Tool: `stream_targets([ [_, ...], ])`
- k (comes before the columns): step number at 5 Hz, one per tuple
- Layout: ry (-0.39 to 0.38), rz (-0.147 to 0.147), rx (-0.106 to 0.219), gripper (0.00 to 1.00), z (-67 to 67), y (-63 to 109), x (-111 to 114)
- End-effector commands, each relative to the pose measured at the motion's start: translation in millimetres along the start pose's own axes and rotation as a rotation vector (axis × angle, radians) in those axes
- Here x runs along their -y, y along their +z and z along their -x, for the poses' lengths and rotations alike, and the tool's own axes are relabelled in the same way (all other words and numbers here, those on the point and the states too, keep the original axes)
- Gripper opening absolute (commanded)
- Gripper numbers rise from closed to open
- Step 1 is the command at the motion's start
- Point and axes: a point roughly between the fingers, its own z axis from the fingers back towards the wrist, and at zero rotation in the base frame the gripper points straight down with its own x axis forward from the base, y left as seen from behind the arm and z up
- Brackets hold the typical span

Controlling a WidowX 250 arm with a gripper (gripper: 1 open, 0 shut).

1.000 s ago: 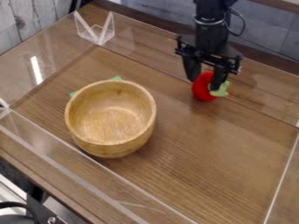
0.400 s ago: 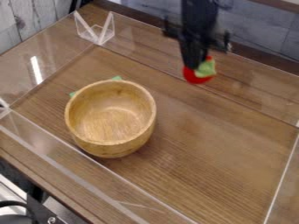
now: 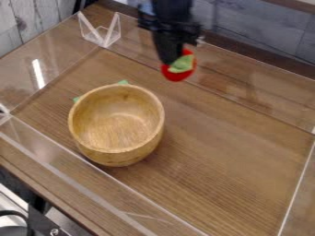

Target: Move the red fruit to the left

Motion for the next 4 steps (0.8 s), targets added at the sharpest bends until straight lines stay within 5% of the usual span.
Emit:
stream_targets([
  [1,-0.055,-0.021,0.046,0.0,12.8,12.2,-11],
  [4,0.012,-0.041,0.025,0.0,23.4,19.4,-24],
])
